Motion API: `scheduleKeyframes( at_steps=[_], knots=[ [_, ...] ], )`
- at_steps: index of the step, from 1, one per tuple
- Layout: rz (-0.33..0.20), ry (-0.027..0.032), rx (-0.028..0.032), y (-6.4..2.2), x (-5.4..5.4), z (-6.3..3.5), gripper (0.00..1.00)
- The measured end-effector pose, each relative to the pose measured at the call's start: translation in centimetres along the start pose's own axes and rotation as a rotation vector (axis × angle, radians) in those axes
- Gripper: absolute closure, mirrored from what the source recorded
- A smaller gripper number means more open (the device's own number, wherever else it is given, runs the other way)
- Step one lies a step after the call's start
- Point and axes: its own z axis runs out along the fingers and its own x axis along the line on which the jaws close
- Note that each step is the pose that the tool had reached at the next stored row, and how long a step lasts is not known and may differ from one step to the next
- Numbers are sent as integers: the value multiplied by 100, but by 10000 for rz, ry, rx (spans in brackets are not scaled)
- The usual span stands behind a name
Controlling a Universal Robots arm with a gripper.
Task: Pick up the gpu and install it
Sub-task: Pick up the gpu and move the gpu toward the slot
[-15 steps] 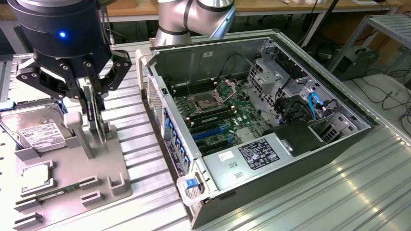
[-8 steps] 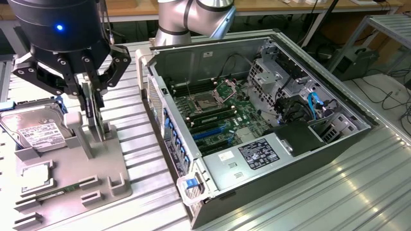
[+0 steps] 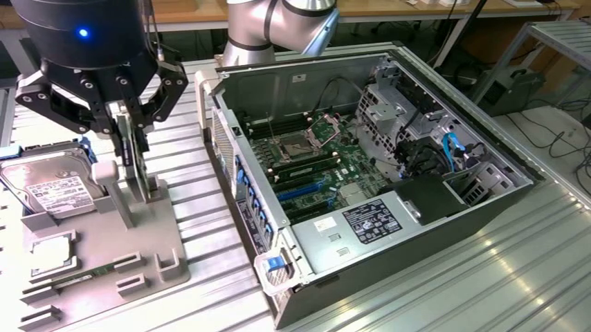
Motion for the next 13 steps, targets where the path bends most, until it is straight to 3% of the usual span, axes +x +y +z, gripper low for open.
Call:
scheduleKeyframes(
  at_steps=[13],
  knots=[
    [0,0,0,3,0,-61,73]
  ],
)
